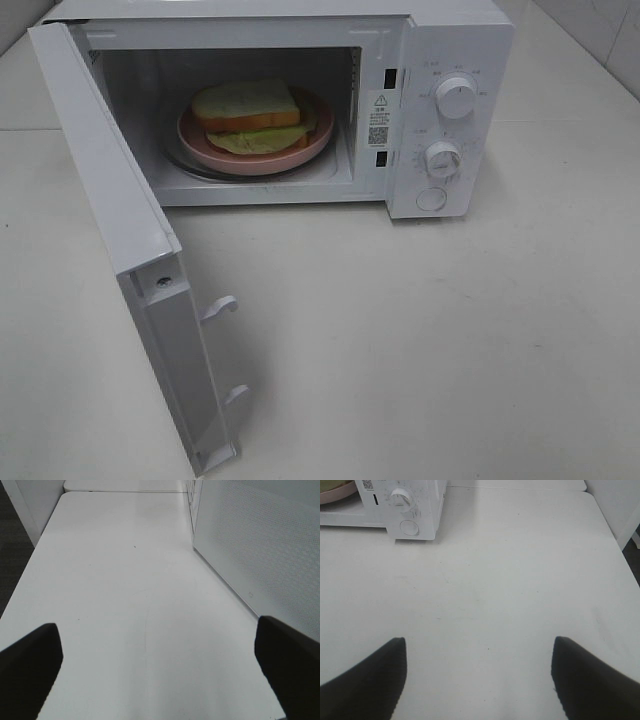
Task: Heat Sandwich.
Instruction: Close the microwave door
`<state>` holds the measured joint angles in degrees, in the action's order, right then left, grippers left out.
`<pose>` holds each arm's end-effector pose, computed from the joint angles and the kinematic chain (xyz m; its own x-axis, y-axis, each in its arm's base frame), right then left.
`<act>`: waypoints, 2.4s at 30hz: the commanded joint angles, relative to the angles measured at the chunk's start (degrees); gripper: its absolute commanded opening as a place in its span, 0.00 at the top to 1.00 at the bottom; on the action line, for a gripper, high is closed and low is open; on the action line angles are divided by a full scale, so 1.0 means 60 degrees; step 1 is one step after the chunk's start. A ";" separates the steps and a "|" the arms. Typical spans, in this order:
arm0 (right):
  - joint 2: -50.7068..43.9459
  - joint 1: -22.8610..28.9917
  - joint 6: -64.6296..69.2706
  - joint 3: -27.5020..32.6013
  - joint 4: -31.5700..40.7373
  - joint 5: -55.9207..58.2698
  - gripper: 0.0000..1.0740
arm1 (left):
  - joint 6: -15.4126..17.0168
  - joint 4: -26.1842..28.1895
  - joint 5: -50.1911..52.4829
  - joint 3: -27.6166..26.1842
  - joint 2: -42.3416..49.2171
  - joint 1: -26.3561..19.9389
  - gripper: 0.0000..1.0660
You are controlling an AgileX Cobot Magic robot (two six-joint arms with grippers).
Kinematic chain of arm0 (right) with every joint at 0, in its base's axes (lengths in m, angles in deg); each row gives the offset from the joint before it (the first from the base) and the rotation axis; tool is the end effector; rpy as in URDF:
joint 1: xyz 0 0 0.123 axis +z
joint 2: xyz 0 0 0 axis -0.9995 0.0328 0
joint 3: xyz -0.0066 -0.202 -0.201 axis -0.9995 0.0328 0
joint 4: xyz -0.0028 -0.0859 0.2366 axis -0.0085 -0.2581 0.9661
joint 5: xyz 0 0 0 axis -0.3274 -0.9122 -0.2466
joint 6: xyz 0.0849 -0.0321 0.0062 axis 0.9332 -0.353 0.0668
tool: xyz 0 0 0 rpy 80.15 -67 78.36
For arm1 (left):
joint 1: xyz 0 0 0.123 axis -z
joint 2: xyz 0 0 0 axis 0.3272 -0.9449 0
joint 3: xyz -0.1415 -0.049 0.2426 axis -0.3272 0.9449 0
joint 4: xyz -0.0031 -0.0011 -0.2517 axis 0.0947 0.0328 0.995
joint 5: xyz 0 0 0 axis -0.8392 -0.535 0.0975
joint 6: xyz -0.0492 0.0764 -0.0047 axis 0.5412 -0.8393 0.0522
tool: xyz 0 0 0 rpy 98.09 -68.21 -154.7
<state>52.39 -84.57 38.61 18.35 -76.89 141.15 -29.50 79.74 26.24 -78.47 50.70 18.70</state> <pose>-0.0052 -0.0062 0.2806 -0.4273 -0.0355 -0.9034 -0.0089 0.9993 -0.0350 -0.0036 -0.0042 0.2774 -0.4373 0.0097 -0.8992 0.0405 0.9991 -0.0090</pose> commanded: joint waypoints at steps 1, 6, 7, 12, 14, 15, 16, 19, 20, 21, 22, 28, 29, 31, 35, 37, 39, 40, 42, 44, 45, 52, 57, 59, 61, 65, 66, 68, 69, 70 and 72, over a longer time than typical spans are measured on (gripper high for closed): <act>-0.0258 -0.0076 0.0038 0.0029 0.0048 -0.0124 0.29 | 0.0010 0.0019 0.0010 0.0019 0.0296 -0.0029 0.02; -0.0258 -0.0076 0.0038 0.0029 0.0048 -0.0124 0.29 | 0.0010 0.0019 0.0010 0.0019 0.0296 -0.0029 0.02; -0.0258 -0.0076 0.0038 0.0029 0.0048 -0.0124 0.29 | 0.0010 0.0019 0.0010 0.0019 0.0296 -0.0029 0.02; -0.0258 -0.0076 0.0038 0.0029 0.0048 -0.0124 0.29 | 0.0010 0.0019 0.0010 0.0019 0.0296 -0.0029 0.02; -0.0258 -0.0076 0.0038 0.0029 0.0048 -0.0124 0.29 | 0.0010 0.0019 0.0010 0.0019 0.0296 -0.0029 0.02; -0.0258 -0.0076 0.0038 0.0029 0.0048 -0.0124 0.29 | 0.0010 0.0019 0.0010 0.0019 0.0296 -0.0029 0.02; -0.0258 -0.0076 0.0038 0.0029 0.0048 -0.0124 0.29 | 0.0010 0.0019 0.0010 0.0019 0.0296 -0.0029 0.02; -0.0258 -0.0076 0.0038 0.0029 0.0048 -0.0124 0.29 | 0.0010 0.0019 0.0010 0.0019 0.0296 -0.0029 0.02; -0.0258 -0.0076 0.0038 0.0029 0.0048 -0.0124 0.29 | 0.0010 0.0019 0.0010 0.0019 0.0296 -0.0029 0.02; -0.0258 -0.0076 0.0038 0.0029 0.0048 -0.0124 0.29 | 0.0010 0.0019 0.0010 0.0019 0.0296 -0.0029 0.02; -0.0258 -0.0076 0.0038 0.0029 0.0048 -0.0124 0.29 | 0.0010 0.0019 0.0010 0.0019 0.0296 -0.0029 0.02; -0.0258 -0.0076 0.0038 0.0029 0.0048 -0.0124 0.29 | 0.0010 0.0019 0.0010 0.0019 0.0296 -0.0029 0.02; -0.0258 -0.0076 0.0038 0.0029 0.0048 -0.0124 0.29 | 0.0010 0.0019 0.0010 0.0019 0.0296 -0.0029 0.02; -0.0258 -0.0076 0.0038 0.0029 0.0048 -0.0124 0.29 | 0.0010 0.0019 0.0010 0.0019 0.0296 -0.0029 0.02; -0.0258 -0.0076 0.0038 0.0029 0.0048 -0.0124 0.29 | 0.0010 0.0019 0.0010 0.0019 0.0296 -0.0029 0.02; -0.0258 -0.0076 0.0038 0.0029 0.0048 -0.0124 0.29 | 0.0010 0.0029 0.0010 0.0019 0.0296 -0.0029 0.02; -0.0258 -0.0076 0.0038 0.0029 0.0048 -0.0124 0.29 | 0.0010 0.0038 0.0010 0.0019 0.0296 -0.0029 0.02; -0.0258 -0.0076 0.0038 0.0029 0.0048 -0.0124 0.29 | 0.0010 0.0038 0.0010 0.0019 0.0296 -0.0029 0.02; -0.0258 -0.0076 0.0038 0.0029 0.0048 -0.0124 0.29 | 0.0010 0.0038 0.0010 0.0019 0.0296 -0.0029 0.02; -0.0258 -0.0076 0.0038 0.0029 0.0048 -0.0124 0.29 | 0.0029 0.0038 0.0010 0.0019 0.0296 -0.0029 0.02; -0.0258 -0.0076 0.0038 0.0029 0.0048 -0.0124 0.29 | 0.0057 0.0038 0.0010 0.0019 0.0296 -0.0029 0.02; -0.0258 -0.0076 0.0038 0.0029 0.0048 -0.0124 0.29 | 0.0057 0.0057 0.0201 -0.0162 -0.0134 -0.0029 0.02; -0.0258 -0.0076 0.0038 0.0029 0.0048 -0.0124 0.29 | 0.0057 0.0076 0.0745 -0.0745 -0.0984 -0.0029 0.03; -0.0258 -0.0076 0.0038 0.0029 0.0048 -0.0124 0.29 | 0.0057 0.0076 0.0955 -0.0773 -0.1375 -0.0029 0.04; -0.0258 -0.0076 0.0038 0.0029 0.0048 -0.0124 0.29 | 0.0067 0.0095 0.1012 -0.0773 -0.1595 -0.0029 0.06; -0.0258 -0.0076 0.0038 0.0029 0.0048 -0.0124 0.29 | 0.0086 0.0258 0.1862 -0.0764 -0.2731 -0.0029 0.27; -0.0258 -0.0076 0.0038 0.0029 0.0048 -0.0124 0.29 | 0.0086 0.0258 0.1862 -0.0764 -0.2731 -0.0029 0.27; -0.0258 -0.0076 0.0038 0.0029 0.0048 -0.0124 0.29 | 0.0086 0.0258 0.2292 -0.0764 -0.2998 -0.0029 0.46; -0.0258 -0.0076 0.0038 0.0029 0.0048 -0.0124 0.29 | 0.0076 0.0258 0.2502 -0.0764 -0.3151 -0.0029 0.52; -0.0258 -0.0076 0.0038 0.0029 0.0048 -0.0124 0.29 | 0.0076 0.0267 0.2788 -0.0764 -0.3514 -0.0029 0.65; -0.0258 -0.0076 0.0038 0.0029 0.0048 -0.0124 0.29 | 0.0076 0.0296 0.2874 -0.0764 -0.3696 -0.0029 0.72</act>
<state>52.39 -84.57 38.61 18.35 -76.89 141.15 -29.27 81.11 41.25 -82.71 29.85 18.70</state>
